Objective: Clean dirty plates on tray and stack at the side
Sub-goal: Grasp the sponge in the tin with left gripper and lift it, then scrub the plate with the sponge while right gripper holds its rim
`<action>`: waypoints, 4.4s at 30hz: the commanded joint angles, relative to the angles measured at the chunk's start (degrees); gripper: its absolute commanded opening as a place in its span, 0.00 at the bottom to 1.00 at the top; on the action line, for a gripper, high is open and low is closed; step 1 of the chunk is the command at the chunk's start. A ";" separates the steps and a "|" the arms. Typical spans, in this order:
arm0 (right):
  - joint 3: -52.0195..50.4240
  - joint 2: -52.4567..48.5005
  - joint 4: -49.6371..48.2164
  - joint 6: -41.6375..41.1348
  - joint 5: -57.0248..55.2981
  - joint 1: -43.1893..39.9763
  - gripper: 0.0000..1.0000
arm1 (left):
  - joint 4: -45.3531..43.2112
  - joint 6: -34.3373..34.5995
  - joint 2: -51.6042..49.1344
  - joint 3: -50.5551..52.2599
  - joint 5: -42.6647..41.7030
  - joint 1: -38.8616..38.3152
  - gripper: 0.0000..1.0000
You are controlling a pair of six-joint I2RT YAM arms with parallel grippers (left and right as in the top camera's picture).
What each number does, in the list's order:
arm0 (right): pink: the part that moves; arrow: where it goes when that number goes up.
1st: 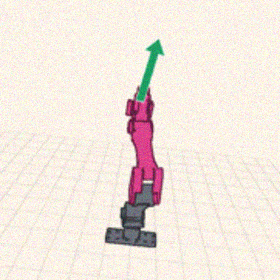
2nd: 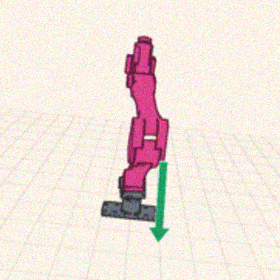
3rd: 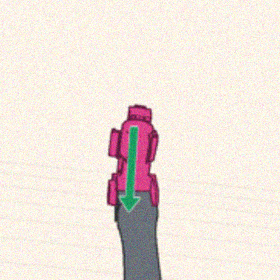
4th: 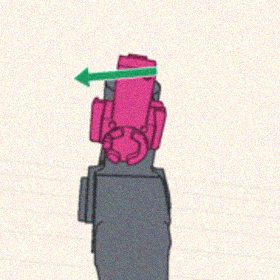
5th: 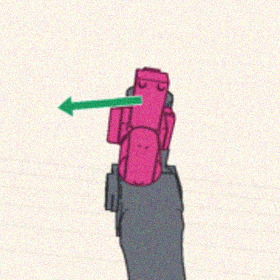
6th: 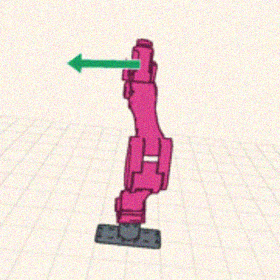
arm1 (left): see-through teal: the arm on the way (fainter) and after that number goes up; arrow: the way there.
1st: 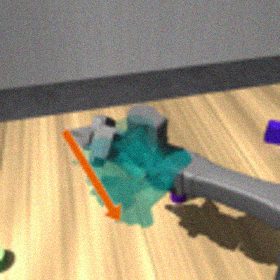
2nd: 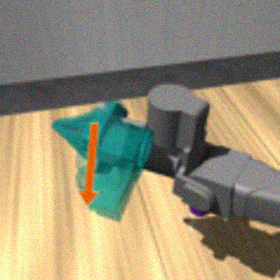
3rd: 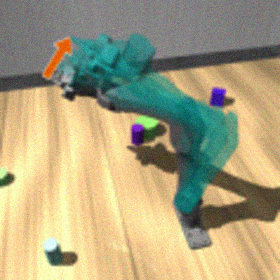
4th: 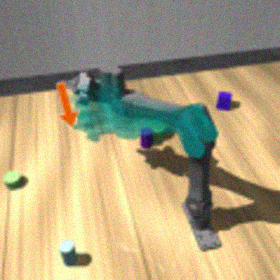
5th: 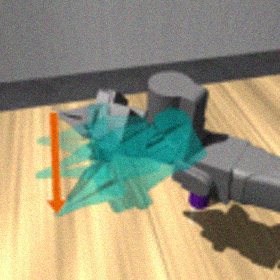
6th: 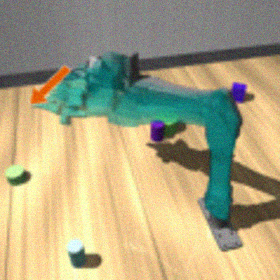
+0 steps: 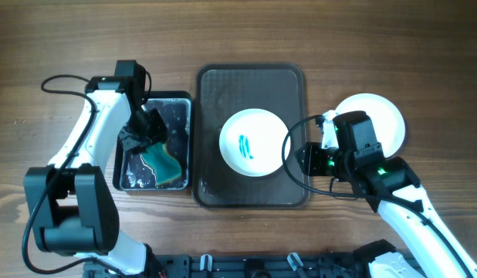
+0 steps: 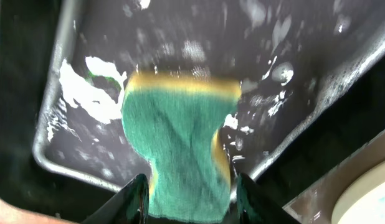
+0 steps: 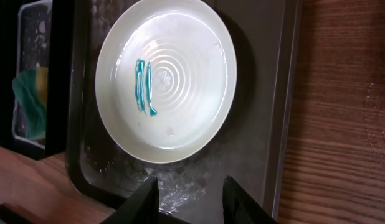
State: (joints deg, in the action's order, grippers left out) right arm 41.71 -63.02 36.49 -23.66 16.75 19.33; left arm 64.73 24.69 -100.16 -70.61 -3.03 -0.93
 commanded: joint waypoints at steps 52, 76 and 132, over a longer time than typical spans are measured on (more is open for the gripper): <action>1.03 -8.02 -2.56 8.50 -4.74 0.09 0.34 | -8.85 5.33 5.75 10.69 0.72 -4.09 0.40; 0.92 -18.69 -15.76 11.65 -3.43 0.09 0.31 | -0.20 1.77 6.45 -0.85 8.92 -8.24 0.04; 0.94 -34.58 -22.29 0.96 -3.17 0.09 0.04 | -25.94 8.37 -13.44 -6.80 -7.04 -38.84 0.36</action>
State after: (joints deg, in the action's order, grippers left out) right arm 43.66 -96.20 12.71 -21.85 14.68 19.33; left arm 39.66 33.34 -114.65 -77.97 -12.99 -36.75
